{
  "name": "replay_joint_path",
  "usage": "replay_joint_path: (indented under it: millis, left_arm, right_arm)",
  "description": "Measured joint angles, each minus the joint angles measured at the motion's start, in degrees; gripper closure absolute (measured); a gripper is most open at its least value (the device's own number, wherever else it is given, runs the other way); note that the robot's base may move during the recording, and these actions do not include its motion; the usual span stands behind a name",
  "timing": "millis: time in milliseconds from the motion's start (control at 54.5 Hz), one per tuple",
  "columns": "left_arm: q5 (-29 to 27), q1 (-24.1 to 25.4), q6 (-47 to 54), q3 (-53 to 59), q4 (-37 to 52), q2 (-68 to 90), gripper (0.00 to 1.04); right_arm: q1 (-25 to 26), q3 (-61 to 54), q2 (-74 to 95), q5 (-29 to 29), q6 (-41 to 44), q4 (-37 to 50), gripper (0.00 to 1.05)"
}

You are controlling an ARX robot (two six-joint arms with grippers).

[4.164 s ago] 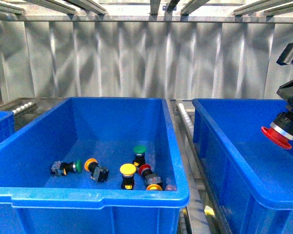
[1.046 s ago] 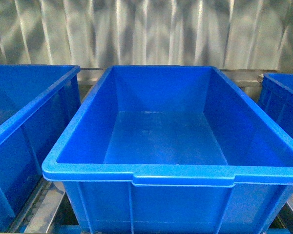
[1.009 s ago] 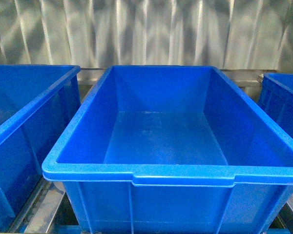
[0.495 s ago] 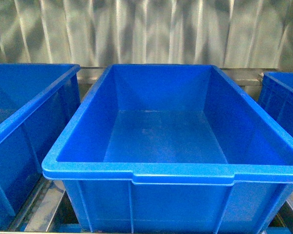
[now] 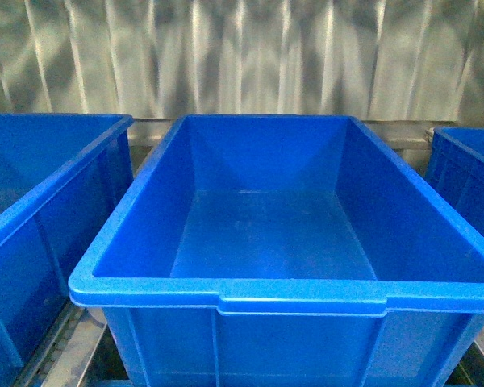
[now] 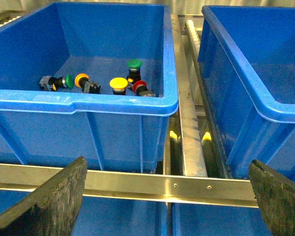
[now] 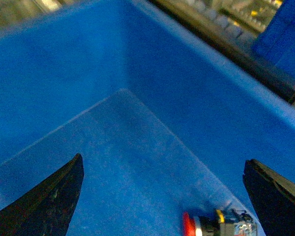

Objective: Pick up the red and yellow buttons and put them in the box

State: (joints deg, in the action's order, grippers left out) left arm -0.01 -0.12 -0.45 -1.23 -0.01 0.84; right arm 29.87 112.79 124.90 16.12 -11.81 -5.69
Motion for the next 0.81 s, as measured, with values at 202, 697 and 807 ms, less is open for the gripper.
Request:
replay_joint_path:
  millis: [202, 697, 807]
  left_arm:
    - [0.00, 0.00, 0.00, 0.00, 0.00, 0.00, 0.08]
    - [0.00, 0.00, 0.00, 0.00, 0.00, 0.00, 0.08]
    - [-0.02, 0.00, 0.00, 0.00, 0.00, 0.00, 0.08]
  right_arm:
    - [-1.14, -17.88, -15.69, 0.48, 0.70, 6.84, 0.07]
    - [-8.87, -68.35, -53.77, -32.96, 8.76, 33.35, 0.37]
    - [-19.78, -85.20, -70.49, -25.16, 10.75, 31.93, 0.63]
